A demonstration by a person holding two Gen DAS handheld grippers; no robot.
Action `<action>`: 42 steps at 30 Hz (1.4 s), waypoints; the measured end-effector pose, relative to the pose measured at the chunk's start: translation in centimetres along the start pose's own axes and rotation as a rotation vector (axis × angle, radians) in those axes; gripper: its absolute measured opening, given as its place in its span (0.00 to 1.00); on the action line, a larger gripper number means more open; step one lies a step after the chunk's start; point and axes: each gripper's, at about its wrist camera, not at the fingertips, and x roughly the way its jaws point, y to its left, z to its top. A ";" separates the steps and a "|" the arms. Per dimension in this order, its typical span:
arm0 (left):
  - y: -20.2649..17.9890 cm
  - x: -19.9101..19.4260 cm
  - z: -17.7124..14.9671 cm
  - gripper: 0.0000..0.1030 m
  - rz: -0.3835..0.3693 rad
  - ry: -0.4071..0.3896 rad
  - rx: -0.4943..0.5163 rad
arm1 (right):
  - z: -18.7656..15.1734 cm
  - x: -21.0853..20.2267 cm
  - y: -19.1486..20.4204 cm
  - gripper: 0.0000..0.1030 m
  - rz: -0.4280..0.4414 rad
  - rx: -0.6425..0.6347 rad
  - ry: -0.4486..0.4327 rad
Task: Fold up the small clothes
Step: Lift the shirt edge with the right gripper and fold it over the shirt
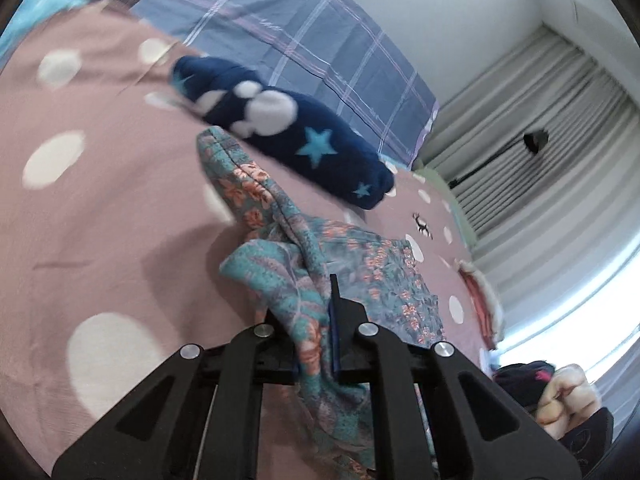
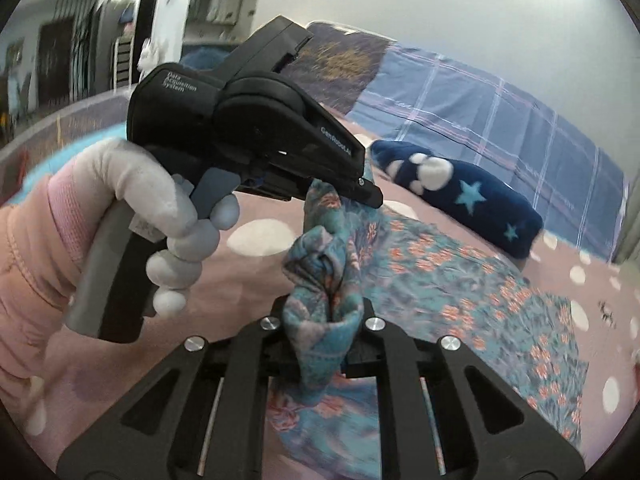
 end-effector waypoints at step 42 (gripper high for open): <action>-22.4 24.8 -4.2 0.09 0.259 0.242 0.284 | -17.8 -9.1 -29.5 0.06 0.220 0.896 -0.002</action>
